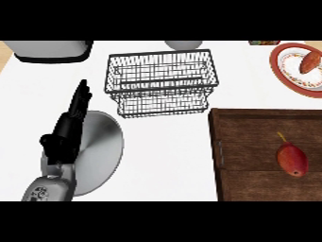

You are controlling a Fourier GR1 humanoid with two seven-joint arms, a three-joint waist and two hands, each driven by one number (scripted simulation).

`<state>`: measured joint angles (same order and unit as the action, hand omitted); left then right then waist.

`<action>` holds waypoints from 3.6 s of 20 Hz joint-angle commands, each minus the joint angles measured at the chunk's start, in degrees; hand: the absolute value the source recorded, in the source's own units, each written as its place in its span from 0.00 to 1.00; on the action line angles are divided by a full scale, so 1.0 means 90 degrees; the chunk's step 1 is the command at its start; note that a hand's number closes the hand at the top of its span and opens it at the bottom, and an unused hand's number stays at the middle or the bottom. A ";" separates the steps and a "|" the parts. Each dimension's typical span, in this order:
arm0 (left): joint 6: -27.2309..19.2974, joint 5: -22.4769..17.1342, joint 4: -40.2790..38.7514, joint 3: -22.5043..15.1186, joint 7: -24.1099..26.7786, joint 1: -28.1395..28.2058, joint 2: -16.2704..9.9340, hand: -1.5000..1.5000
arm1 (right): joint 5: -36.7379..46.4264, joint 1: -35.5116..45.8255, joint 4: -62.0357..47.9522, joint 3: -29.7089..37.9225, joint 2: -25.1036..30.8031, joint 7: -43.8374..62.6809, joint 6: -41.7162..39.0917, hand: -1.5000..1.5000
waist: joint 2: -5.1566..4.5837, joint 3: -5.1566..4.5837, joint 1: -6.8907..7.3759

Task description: Pick the pear from the tray and place it in the tiered basket

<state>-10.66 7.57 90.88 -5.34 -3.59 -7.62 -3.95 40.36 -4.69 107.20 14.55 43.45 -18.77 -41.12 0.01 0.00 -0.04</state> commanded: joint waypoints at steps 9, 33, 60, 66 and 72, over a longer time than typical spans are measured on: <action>0.0115 0.0072 0.0003 0.0104 -0.0019 -0.0030 0.0044 0.50 | 0.0690 0.0819 -0.0986 -0.0741 -0.0676 0.0123 -0.0040 0.00 | -0.0004 -0.0001 0.0042; 0.0044 0.0326 -0.0176 0.0128 -0.0098 -0.0306 0.0294 0.50 | 0.1151 0.0883 -0.2082 -0.0755 -0.0742 -0.0924 0.0317 0.00 | -0.0004 0.0001 0.0009; 0.0009 0.0381 -0.0218 0.0033 0.0036 -0.0176 0.0428 0.50 | 0.1795 0.1123 -0.2865 -0.0893 -0.2009 -0.0793 0.1371 1.00 | -0.0002 0.0000 0.0000; 0.0257 0.0198 -0.0324 0.0218 0.0277 -0.0017 0.0238 0.50 | 0.2387 0.0763 -0.2597 -0.1232 -0.2175 -0.1157 0.2713 1.00 | 0.0001 0.0000 -0.0008; 0.0133 0.0274 -0.0030 0.0110 0.0113 0.0233 0.0380 0.50 | 0.3130 0.0951 -0.2404 -0.1780 -0.3311 0.0349 0.3130 1.00 | 0.0011 -0.0005 0.0016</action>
<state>-8.67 9.53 90.33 -3.66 -2.22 -6.66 -1.47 62.65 4.66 81.50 4.03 21.75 -26.27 -15.67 0.12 -0.16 0.03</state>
